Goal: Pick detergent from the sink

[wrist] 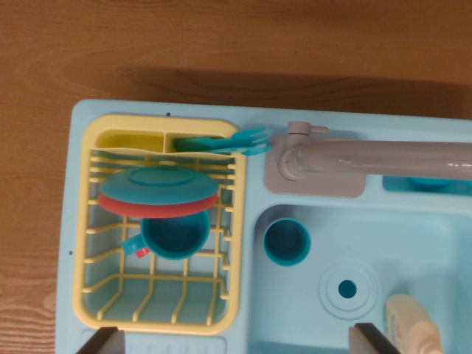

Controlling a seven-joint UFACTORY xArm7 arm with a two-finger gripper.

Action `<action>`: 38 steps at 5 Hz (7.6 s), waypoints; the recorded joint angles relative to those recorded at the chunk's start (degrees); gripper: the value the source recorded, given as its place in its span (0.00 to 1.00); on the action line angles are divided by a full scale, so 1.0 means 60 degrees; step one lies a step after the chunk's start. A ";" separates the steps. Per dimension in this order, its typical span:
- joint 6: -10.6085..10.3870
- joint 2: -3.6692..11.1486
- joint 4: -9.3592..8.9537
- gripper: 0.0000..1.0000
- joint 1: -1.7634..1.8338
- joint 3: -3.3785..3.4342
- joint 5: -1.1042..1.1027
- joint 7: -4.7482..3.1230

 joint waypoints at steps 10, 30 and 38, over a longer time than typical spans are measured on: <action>-0.1377 0.0106 -0.1327 0.00 -0.0302 -0.0317 0.0123 -0.0694; -0.5624 0.0433 -0.5421 0.00 -0.1234 -0.1296 0.0501 -0.2837; -0.6822 0.0525 -0.6576 0.00 -0.1497 -0.1572 0.0608 -0.3441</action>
